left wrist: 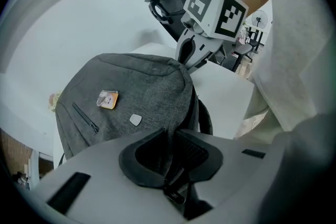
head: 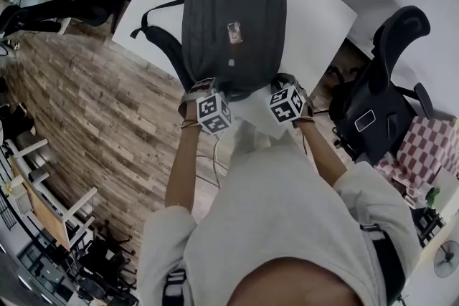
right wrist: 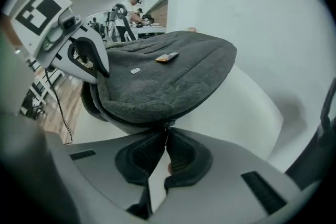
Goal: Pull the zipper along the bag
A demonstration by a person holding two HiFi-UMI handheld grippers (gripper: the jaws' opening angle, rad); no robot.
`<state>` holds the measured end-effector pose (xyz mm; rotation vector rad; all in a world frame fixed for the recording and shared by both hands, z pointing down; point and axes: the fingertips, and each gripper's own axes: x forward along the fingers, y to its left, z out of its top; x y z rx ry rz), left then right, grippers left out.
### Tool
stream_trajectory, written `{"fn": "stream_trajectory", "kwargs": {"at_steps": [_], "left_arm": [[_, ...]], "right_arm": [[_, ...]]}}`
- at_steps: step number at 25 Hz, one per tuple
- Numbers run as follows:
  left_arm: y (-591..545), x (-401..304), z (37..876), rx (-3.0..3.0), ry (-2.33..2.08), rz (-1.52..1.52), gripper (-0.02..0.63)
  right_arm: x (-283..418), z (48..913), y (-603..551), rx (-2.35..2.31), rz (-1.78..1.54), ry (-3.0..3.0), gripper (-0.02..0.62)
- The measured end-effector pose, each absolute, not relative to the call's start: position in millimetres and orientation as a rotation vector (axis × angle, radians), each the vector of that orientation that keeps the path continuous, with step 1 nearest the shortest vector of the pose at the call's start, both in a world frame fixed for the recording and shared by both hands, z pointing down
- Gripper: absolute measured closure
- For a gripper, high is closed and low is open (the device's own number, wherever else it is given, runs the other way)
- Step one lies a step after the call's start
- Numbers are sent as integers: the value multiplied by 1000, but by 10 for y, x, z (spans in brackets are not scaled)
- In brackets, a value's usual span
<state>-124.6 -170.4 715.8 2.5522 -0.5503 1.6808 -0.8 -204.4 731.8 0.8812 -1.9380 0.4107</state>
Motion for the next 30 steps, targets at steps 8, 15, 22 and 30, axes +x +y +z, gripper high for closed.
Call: {"fn": "stream_trajectory", "kwargs": {"at_steps": [8, 15, 22, 30], "left_arm": [[-1644, -1230, 7141, 2553, -512, 1650, 532], [-1581, -911, 7073, 2548, -560, 1507, 532], [-1653, -591, 7004, 2557, -596, 1440, 532], [-1883, -401, 6932, 2566, -714, 1369, 534]], "right_arm": [[-55, 7342, -1933, 927, 549, -1926, 575], [208, 7373, -2221, 893, 435, -1895, 577], [394, 7412, -2705, 794, 236, -1880, 575], [470, 7361, -3109, 772, 140, -1878, 577]]}}
